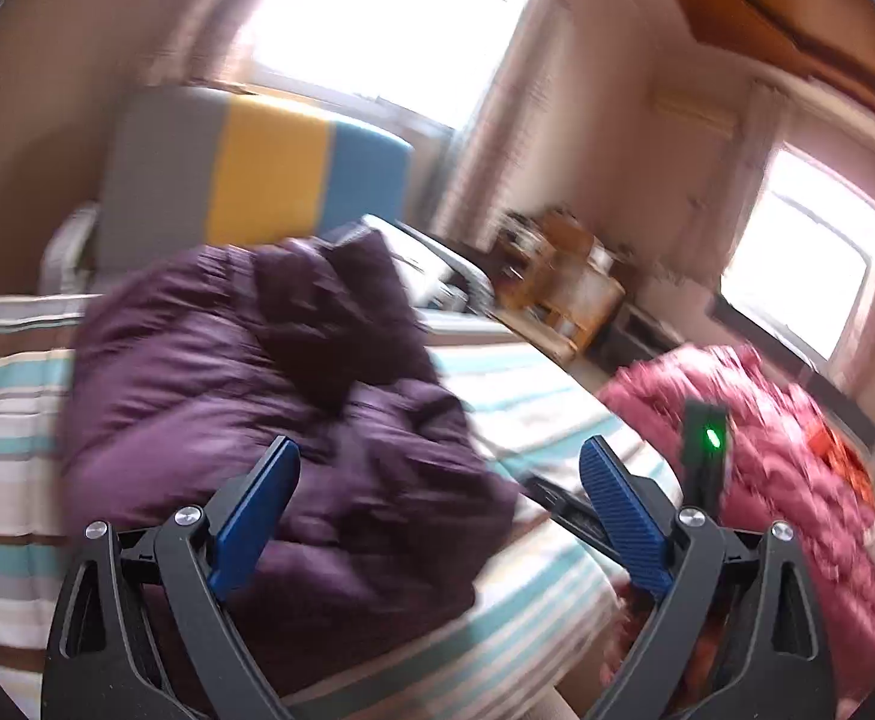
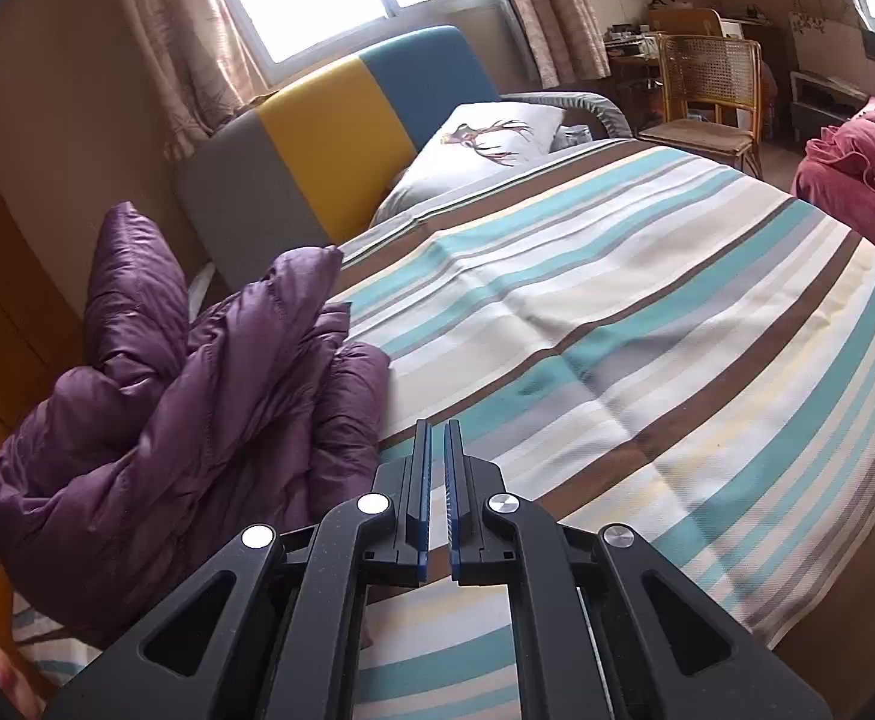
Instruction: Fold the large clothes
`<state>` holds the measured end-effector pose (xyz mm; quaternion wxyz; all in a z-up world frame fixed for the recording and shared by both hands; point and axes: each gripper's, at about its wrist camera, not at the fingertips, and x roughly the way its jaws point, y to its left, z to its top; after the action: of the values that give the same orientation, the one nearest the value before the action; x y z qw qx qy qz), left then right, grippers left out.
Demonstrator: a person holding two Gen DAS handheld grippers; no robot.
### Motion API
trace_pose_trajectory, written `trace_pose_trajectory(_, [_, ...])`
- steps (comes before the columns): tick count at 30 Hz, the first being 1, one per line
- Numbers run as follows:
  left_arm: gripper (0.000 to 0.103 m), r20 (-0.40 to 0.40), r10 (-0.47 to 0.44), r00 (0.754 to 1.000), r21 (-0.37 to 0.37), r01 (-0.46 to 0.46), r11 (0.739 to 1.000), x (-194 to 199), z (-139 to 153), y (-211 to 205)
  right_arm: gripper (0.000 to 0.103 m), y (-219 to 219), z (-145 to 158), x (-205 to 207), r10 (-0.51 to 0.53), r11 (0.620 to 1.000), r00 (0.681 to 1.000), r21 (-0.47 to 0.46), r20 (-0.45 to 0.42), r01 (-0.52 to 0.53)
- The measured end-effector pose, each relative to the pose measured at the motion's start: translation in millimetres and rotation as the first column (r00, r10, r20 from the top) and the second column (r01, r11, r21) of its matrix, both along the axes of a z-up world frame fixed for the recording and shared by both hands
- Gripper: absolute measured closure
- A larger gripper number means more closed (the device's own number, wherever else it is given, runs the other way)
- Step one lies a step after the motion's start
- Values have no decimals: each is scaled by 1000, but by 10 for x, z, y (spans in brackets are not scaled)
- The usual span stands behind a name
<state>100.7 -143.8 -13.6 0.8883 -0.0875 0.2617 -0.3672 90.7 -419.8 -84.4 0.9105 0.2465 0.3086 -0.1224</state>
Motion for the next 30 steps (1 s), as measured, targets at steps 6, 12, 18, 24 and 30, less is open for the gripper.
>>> trace_pose_trajectory(6, [16, -26, 281, 959, -49, -282, 958, 300, -5, 820, 100, 131, 332, -39, 45, 999, 996, -15, 79, -44])
trace_pose_trajectory(12, [47, -123, 364, 923, 123, -350, 929, 797, -479, 1009, 99, 449, 670, -3, 152, 988, 978, -60, 145, -144])
trace_pose_trajectory(18, [66, -93, 237, 967, 180, -217, 959, 704, -562, 576, 99, 843, 942, 125, 283, 953, 944, -164, 168, -256])
trace_pose_trajectory(24, [66, -64, 231, 971, 239, -210, 948, 708, -462, 418, 100, 907, 747, 695, 308, 923, 951, -241, -10, -301])
trace_pose_trajectory(30, [65, -27, 200, 979, 329, -180, 927, 743, -424, 148, 100, 612, 53, 969, 189, 954, 968, -201, -165, -221])
